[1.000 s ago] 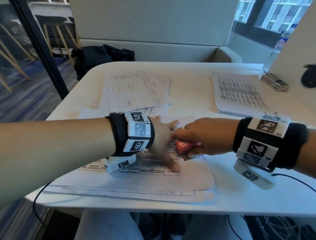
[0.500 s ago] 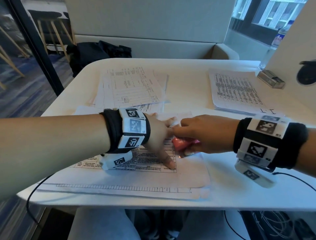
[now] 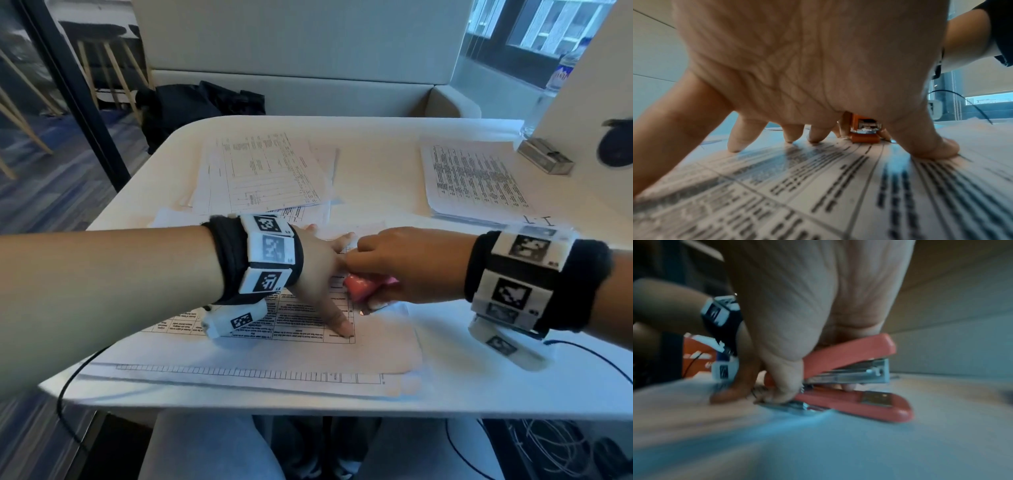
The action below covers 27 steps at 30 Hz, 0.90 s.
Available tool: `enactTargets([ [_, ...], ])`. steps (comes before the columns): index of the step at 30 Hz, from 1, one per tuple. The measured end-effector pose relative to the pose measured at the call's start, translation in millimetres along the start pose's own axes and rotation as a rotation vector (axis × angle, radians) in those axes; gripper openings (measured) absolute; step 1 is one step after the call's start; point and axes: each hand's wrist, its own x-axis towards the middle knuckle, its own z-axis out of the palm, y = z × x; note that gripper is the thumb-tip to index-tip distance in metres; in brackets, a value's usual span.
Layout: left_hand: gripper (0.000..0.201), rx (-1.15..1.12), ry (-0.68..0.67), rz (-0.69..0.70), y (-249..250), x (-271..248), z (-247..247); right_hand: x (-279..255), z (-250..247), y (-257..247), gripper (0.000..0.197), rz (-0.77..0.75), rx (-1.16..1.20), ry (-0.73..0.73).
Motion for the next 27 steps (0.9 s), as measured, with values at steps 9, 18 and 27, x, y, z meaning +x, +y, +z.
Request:
enactTargets([
  [9, 0.092, -0.014, 0.046, 0.049, 4.5, -6.7, -5.4, -5.4, -3.9, -5.3, 0.023, -0.411, -0.434, 0.356],
  [18, 0.105, -0.099, -0.005, 0.000, -1.5, 5.3, 3.4, -5.0, -5.7, -16.2, 0.033, 0.140, 0.114, -0.160],
  [27, 0.116, -0.049, 0.023, -0.060, 3.4, 11.2, 6.1, 6.0, -8.4, -17.6, 0.026, 0.437, 0.448, -0.293],
])
